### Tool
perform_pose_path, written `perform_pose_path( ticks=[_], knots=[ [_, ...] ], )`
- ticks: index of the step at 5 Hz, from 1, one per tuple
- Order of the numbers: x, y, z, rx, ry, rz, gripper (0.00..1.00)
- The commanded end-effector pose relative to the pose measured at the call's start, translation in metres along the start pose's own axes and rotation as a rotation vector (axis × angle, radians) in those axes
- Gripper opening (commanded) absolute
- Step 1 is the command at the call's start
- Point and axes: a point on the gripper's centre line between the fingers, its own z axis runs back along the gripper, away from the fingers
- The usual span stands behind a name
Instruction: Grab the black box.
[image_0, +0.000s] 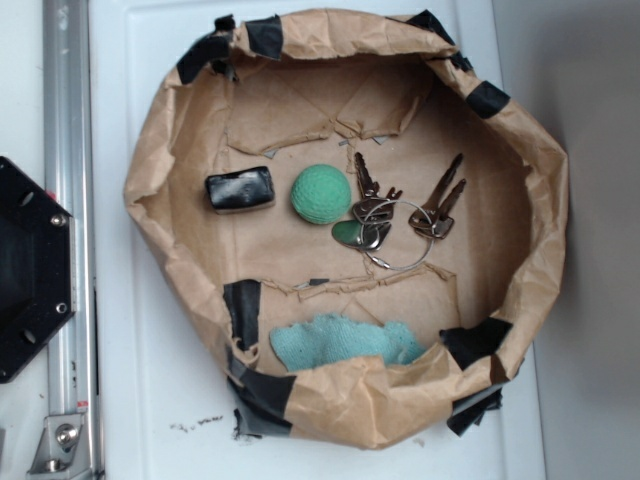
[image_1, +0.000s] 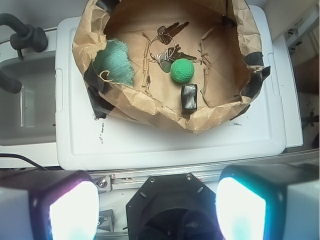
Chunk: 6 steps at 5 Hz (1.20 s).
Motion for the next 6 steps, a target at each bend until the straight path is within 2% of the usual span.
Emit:
perform_pose_path(
  ticks=[1, 2, 3, 4, 6],
  knots=[
    [0.0, 0.0, 0.0, 0.0, 0.0, 0.0, 1.0],
    [0.047, 0.026, -0.033, 0.021, 0.024, -0.055, 1.0],
    [0.073, 0.039, -0.068, 0.071, 0.005, -0.001, 1.0],
    [0.092, 0.057, -0.122, 0.09, 0.087, -0.106, 1.0],
    [0.092, 0.057, -0.122, 0.09, 0.087, -0.106, 1.0]
  ],
)
